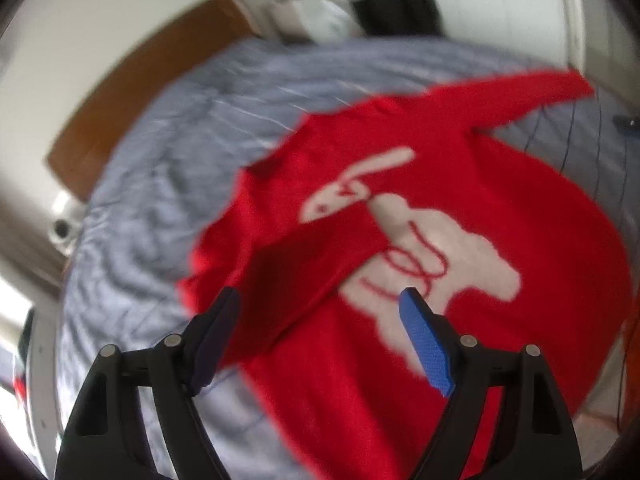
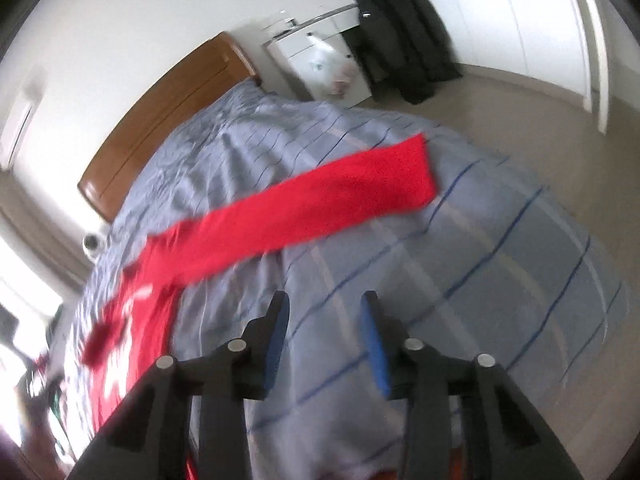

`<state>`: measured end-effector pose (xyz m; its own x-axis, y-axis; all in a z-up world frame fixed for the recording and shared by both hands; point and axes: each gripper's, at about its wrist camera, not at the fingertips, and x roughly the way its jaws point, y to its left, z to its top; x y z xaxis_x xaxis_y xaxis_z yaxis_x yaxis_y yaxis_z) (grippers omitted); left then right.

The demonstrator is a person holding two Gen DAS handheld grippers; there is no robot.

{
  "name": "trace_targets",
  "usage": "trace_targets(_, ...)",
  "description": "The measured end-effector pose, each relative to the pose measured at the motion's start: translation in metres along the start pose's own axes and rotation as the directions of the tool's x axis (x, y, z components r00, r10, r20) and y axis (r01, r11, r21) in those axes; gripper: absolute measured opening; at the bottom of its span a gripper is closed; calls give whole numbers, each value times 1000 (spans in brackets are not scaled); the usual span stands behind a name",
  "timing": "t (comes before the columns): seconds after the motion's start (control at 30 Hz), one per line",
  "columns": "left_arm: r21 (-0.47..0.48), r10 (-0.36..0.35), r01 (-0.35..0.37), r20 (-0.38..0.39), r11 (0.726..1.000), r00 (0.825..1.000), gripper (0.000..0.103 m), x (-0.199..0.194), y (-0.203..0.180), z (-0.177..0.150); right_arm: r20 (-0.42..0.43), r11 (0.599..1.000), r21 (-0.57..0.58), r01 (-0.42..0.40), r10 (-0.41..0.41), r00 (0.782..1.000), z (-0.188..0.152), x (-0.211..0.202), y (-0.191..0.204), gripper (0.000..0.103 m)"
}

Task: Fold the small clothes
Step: 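Grasp a sleeve cuff with the right gripper and stretch it outward, then grasp the other sleeve cuff with the left gripper and lay it straight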

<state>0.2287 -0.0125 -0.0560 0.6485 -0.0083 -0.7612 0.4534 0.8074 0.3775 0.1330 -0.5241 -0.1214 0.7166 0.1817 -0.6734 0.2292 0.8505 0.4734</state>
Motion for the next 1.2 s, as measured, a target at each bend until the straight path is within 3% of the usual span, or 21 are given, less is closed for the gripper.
trace_targets(0.17,58,-36,43,-118,997,992,78,60,-13,19,35,1000,-13,-2,2,999,-5,-9,4,41)
trace_targets(0.27,55,-24,32,-139,998,990,71,78,-18,19,19,1000,5,-8,7,1000,-7,-4,2,41)
trace_targets(0.3,17,-49,52,-142,999,989,55,82,-12,20,20,1000,5,-10,10,1000,-8,-5,2,41)
trace_targets(0.33,-26,-73,70,-146,997,987,24,85,-7,21,20,1000,1,-9,9,1000,-8,-5,3,41)
trace_targets(0.37,-88,-94,81,-149,993,984,7,87,0,23,19,1000,-5,-9,9,1000,-8,-5,3,41)
trace_targets(0.43,-163,-90,71,-110,984,990,3,79,14,22,15,1000,-12,-10,11,1000,-8,-4,4,41)
trace_targets(0.53,-336,-74,66,-10,940,997,3,44,56,8,12,1000,-5,-11,11,1000,-7,-2,3,41)
trace_targets(0.63,-538,27,-9,24,843,999,3,5,124,-32,19,1000,-8,-13,13,1000,-7,-3,3,41)
trace_targets(0.67,-605,68,-50,7,794,998,3,-4,149,-50,22,1000,-10,-13,13,1000,-7,-3,4,41)
trace_targets(0.73,-723,172,-179,-84,667,982,2,-21,197,-98,24,1000,-9,-14,15,1000,-8,-2,3,41)
trace_targets(0.8,-769,275,-335,-214,545,937,2,-35,232,-148,21,1000,-2,-14,14,1000,-8,-1,2,41)
trace_targets(0.9,-769,340,-494,-375,405,862,2,-40,262,-209,18,1000,-6,-7,7,1000,-8,1,4,41)
trace_targets(0.97,-772,334,-542,-440,333,833,2,-38,270,-241,17,1000,-17,4,-3,1000,-8,2,7,41)
trace_targets(1.0,-784,314,-547,-461,295,830,2,-35,271,-258,16,1000,-21,7,-7,1000,-8,2,8,41)
trace_targets(1.1,-804,254,-548,-494,233,832,2,-24,263,-291,15,999,-34,19,-19,1000,-9,2,11,41)
trace_targets(1.2,-805,204,-551,-514,220,833,2,-4,253,-306,13,999,-43,32,-32,999,-10,3,13,41)
